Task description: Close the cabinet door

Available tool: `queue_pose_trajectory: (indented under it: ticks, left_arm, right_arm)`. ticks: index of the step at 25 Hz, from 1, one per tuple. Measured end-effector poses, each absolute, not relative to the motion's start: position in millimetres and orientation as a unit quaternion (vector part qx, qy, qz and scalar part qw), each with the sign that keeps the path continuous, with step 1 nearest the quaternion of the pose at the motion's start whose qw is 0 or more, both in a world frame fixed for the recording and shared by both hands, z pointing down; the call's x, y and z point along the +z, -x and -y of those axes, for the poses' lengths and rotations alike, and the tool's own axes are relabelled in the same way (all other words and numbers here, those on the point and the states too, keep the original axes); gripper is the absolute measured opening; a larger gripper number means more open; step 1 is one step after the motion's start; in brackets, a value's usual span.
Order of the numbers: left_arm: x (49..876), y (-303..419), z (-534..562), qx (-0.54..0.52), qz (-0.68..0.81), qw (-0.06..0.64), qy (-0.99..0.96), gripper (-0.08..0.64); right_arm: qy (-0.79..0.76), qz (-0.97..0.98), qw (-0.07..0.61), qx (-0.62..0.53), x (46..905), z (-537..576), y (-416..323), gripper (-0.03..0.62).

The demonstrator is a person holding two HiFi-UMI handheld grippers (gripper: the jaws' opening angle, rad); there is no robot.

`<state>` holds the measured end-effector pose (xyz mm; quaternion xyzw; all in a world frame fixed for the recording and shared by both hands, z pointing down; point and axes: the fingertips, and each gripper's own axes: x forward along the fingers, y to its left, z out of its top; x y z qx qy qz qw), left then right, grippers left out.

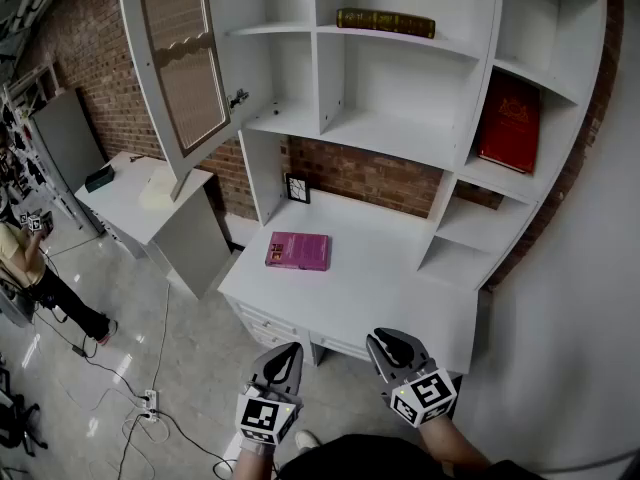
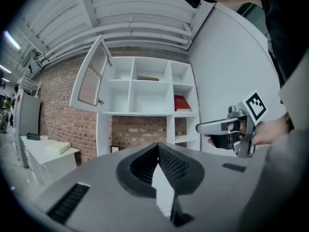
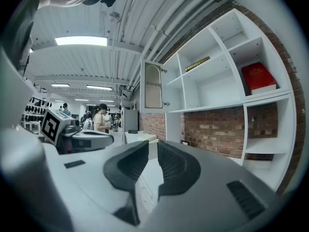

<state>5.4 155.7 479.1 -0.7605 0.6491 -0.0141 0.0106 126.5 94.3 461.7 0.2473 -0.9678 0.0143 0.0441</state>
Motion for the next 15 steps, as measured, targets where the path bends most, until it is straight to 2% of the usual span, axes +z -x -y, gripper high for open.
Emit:
queue_pose_trajectory:
  ticks: [8, 15]
  left_arm:
    - [474, 51, -163, -0.006, -0.651, 0.000, 0.759, 0.009]
    - [482, 103, -159, -0.002, -0.652, 0.016, 0.758, 0.009]
  right_arm:
    - [-0.238, 0.970, 0.053, 0.007, 462, -101, -61, 0.064]
    - [-0.266, 0.963, 0.030, 0.043, 465, -88, -26, 0.066]
